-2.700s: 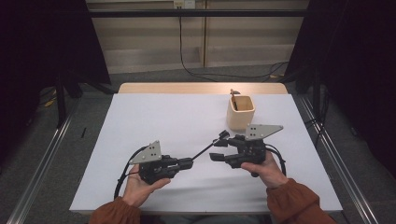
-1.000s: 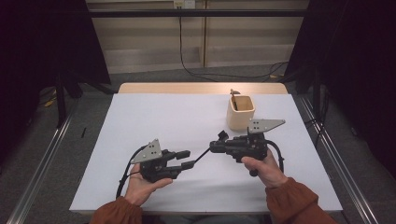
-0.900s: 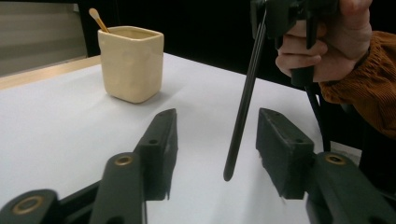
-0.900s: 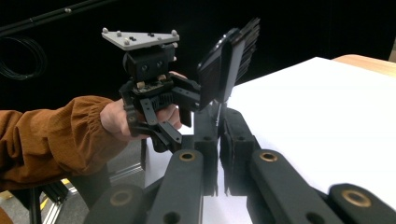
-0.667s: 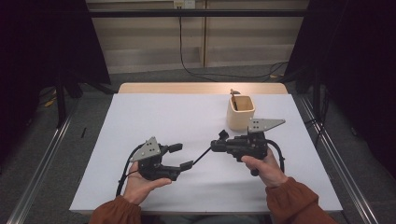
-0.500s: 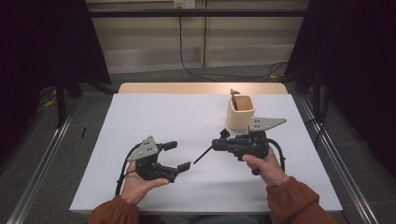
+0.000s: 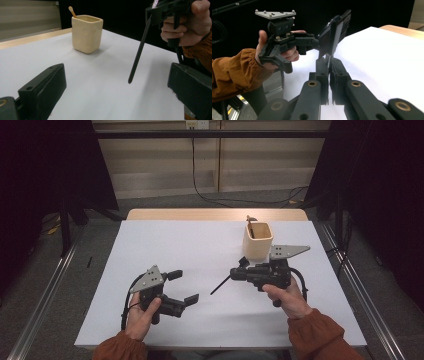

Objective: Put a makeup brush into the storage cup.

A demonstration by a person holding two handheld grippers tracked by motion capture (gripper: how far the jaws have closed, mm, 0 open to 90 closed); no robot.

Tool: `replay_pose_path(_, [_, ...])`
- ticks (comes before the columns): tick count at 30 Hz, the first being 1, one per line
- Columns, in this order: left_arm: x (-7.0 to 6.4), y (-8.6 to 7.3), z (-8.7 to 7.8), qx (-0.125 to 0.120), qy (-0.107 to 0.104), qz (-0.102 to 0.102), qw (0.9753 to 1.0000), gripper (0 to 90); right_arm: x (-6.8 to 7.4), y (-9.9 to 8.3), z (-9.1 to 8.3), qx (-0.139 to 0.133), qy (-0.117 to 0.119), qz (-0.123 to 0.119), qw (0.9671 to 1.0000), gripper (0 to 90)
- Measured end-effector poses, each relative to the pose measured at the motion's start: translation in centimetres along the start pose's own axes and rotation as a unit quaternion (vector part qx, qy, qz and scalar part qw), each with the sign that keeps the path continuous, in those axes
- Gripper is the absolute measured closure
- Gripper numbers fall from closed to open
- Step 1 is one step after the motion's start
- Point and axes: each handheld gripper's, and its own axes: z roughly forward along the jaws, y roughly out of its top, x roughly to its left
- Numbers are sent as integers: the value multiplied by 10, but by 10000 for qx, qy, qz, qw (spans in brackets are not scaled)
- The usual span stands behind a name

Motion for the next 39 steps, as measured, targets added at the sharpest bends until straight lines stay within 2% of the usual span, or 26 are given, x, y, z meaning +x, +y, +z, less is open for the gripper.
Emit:
replay_pose_path(4, [-1, -2, -6, -15, 122, 63, 9999, 19, -1, 1, -5, -2, -102, -13, 9999, 857])
replay_pose_path(8, [1, -5, -10, 11, 235, 40, 9997, 13, -3, 5, -12, -31, -253, -50, 9997, 857])
replay_pose_path(13, [4, -7, -16, 12, 366, 51, 9993, 14, -6, 8, -21, -122, -334, -5, 9994, 857])
replay_pose_path(21, [6, -7, -23, 78, 445, 120, 9989, 18, -11, 11, -31, -114, -422, 3, 9990, 857])
replay_pose_path(25, [7, -13, -27, 83, 594, 42, 9982, 18, -14, 12, -36, -110, -523, -4, 9986, 857])
replay_pose_path(33, [5, -17, -37, -47, 617, 48, 9981, 16, -21, 13, -47, -163, -741, 50, 9971, 857])
replay_pose_path(39, [5, -25, -41, 18, 674, 23, 9977, 16, -25, 14, -54, -189, -853, 63, 9962, 856])
